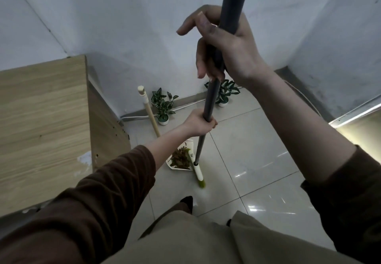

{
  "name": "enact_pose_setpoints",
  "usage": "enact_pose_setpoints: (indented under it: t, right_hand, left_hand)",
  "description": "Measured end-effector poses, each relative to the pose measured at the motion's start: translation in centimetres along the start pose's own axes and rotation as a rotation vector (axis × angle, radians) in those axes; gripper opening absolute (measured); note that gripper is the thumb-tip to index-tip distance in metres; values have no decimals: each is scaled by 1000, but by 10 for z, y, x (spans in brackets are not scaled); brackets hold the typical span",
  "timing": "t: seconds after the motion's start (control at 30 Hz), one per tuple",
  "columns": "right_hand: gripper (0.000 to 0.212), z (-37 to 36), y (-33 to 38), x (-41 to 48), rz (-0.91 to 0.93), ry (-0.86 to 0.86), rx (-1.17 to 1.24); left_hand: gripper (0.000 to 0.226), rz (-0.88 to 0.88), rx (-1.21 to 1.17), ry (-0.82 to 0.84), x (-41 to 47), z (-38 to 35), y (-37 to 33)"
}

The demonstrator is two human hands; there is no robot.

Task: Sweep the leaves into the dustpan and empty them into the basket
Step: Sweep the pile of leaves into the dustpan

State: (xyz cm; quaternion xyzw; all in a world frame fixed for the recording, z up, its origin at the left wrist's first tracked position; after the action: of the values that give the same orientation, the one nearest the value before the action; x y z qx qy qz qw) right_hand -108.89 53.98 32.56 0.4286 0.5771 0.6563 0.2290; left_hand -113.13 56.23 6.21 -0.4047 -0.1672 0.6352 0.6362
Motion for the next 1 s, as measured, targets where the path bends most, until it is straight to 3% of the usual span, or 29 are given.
enact_pose_setpoints:
  t: [0.3, 0.5, 0.77, 1.0]
  right_hand:
    - [27, 16, 35, -9, 123, 9, -12]
    - [28, 19, 37, -10, 108, 37, -81]
    - [28, 19, -2, -10, -37, 2, -68]
    - [27, 12, 2, -3, -9, 58, 22]
  left_hand:
    - [24, -77, 47, -81, -9, 11, -37]
    - [23, -82, 0, -4, 1, -1, -58]
    - [19, -13, -89, 17, 2, -23, -36]
    - [18, 30, -62, -25, -6, -8, -11]
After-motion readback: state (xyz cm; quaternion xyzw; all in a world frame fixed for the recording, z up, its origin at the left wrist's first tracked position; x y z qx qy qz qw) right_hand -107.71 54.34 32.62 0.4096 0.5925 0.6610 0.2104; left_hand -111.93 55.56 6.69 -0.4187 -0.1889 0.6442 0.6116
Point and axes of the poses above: each hand's wrist, its own x-axis towards the middle knuckle, its own z-axis out of the back of the hand, y = z × x, the point moved 6 cm from there along x, towards the middle knuckle, and after that the axes turned 13 degrees about x, right-handed, at the moved point
